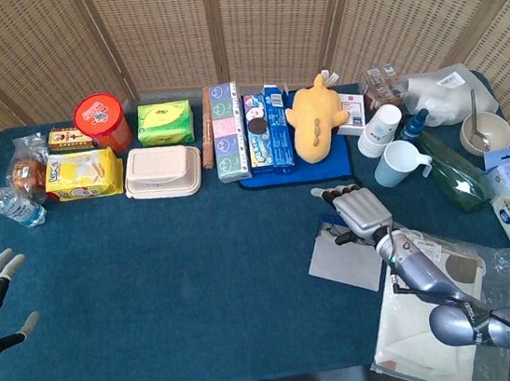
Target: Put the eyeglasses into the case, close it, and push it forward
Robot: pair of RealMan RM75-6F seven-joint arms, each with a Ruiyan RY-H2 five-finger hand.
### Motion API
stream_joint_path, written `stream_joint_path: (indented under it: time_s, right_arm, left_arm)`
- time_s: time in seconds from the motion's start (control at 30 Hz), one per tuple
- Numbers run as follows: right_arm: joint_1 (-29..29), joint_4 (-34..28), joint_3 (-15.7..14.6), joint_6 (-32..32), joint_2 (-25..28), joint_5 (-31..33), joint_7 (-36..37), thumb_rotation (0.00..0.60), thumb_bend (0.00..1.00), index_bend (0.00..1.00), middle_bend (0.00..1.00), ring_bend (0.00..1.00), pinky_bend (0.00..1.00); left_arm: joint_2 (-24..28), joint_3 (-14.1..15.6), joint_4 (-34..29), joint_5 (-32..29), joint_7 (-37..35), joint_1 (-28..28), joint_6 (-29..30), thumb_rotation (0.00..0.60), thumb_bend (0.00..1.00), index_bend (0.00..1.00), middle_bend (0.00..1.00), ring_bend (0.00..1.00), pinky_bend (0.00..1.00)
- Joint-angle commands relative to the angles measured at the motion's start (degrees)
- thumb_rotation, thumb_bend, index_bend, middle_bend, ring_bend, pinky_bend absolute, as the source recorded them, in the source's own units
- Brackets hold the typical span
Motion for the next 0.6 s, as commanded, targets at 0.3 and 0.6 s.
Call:
stream_joint_path:
  time_s: [0.3,0.6]
  right_arm:
    - [0.3,-0.2,-3.1,-1.6,2.3,2.9,1.8,0.285,0.41,0.2,0.28,0.25,0.27]
    - [0.0,-4.3,-6.7,-1.3,5.3,4.1,1.5,0.272,0.41,0.24,0.31,0.29,0.29]
  left_arm:
    - [-0.6,-0.1,-0.3,0.1,0.8,-0.7,-0.8,0.6,0.28,0.03,0.0,0.0,0.0]
    - [-0.8,0.3,-0.9,0.8,1.2,-0.8,-0.7,0.6,0.28,0.03,0.0,0.0,0.0]
